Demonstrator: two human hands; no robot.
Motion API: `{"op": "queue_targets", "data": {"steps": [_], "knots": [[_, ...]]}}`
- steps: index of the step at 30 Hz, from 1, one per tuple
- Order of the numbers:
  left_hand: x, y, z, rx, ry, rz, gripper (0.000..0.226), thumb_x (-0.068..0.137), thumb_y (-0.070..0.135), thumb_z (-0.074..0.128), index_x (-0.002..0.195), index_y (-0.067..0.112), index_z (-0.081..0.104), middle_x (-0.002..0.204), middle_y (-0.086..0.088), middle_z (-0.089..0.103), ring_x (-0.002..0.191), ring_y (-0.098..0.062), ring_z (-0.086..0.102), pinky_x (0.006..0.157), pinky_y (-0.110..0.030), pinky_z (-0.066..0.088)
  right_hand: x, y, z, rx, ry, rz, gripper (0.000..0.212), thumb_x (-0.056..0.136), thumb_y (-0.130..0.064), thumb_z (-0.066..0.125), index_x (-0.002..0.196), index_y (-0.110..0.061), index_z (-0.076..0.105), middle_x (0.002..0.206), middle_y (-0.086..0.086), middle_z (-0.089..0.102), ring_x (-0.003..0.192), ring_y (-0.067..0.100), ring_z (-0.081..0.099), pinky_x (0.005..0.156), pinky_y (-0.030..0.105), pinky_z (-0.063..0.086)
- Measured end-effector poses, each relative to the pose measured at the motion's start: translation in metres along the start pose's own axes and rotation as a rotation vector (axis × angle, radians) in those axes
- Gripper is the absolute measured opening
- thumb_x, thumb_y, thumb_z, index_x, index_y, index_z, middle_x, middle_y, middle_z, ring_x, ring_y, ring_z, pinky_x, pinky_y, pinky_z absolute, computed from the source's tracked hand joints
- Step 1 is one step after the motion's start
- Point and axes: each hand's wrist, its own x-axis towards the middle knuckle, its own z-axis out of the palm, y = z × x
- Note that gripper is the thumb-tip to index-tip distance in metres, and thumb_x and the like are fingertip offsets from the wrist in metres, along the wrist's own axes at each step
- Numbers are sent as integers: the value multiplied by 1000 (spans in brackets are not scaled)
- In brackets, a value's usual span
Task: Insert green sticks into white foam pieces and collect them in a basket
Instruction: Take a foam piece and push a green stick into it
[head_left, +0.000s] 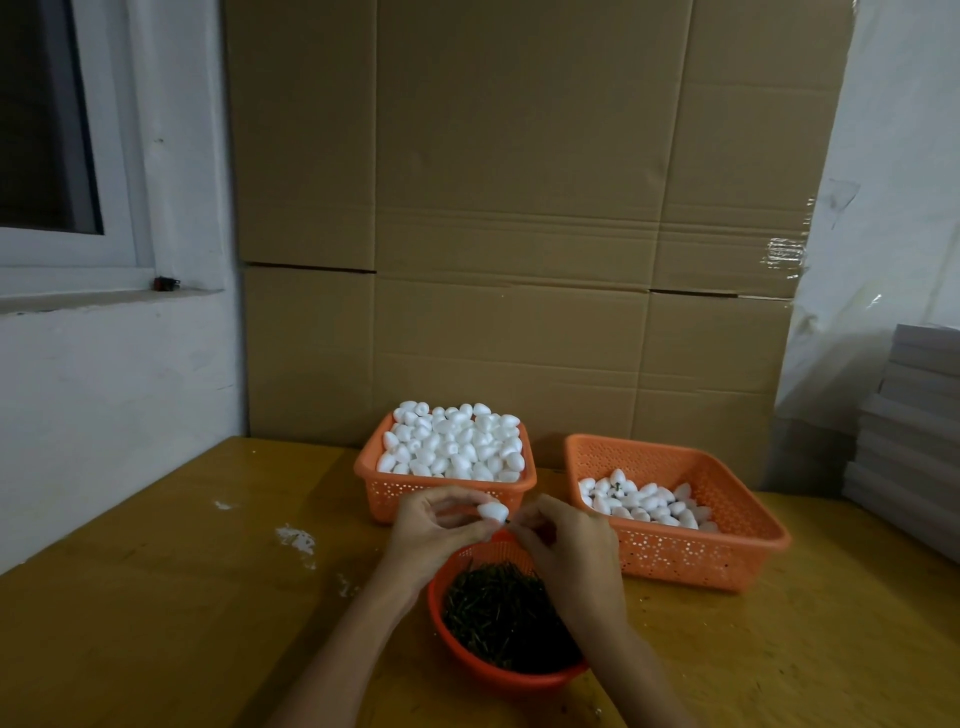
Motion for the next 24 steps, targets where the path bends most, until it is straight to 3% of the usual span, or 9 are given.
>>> {"op": "queue_targets", "data": {"steps": [5, 9, 12, 15, 21, 24], "knots": [[0, 3, 0, -21, 0, -16, 35, 71, 18, 96, 102, 22, 81, 112, -5, 80, 109, -25, 76, 81, -34, 63, -1, 4, 2, 78, 13, 7, 28, 84, -18, 88, 87, -25, 61, 77, -19, 66, 77, 3, 68, 62, 22, 55], [-1, 7, 4, -101, -57, 3, 57, 76, 5, 92, 126, 21, 69, 117, -8, 79, 108, -27, 77, 76, -31, 63, -2, 6, 4, 86, 2, 6, 32, 84, -20, 89, 87, -28, 58, 76, -18, 66, 77, 3, 68, 61, 20, 53], [-1, 10, 5, -78, -83, 17, 43, 77, 4, 91, 114, 19, 75, 118, -8, 79, 112, -25, 75, 75, -31, 64, -3, 6, 4, 90, 2, -2, 32, 84, -20, 89, 93, -27, 58, 81, -20, 69, 80, -1, 70, 64, 24, 57], [-3, 11, 5, -62, -97, 22, 33, 77, 3, 90, 102, 23, 81, 117, -5, 79, 114, -22, 74, 75, -31, 64, -4, 5, 2, 93, 15, -6, 36, 83, -19, 89, 98, -29, 58, 85, -26, 70, 84, -6, 71, 66, 20, 58], [-3, 11, 5, -71, -84, 24, 34, 77, 5, 91, 104, 24, 81, 117, -6, 79, 114, -22, 74, 75, -32, 64, -5, 4, 3, 84, 25, -11, 32, 84, -19, 88, 98, -27, 61, 87, -23, 73, 86, -6, 72, 68, 20, 59], [-3, 12, 5, -93, -94, 15, 45, 75, 11, 93, 115, 26, 78, 121, -6, 78, 114, -26, 74, 76, -31, 64, -4, 6, 2, 89, 40, 8, 26, 84, -21, 88, 93, -27, 64, 84, -22, 72, 82, -4, 71, 67, 17, 56]]}}
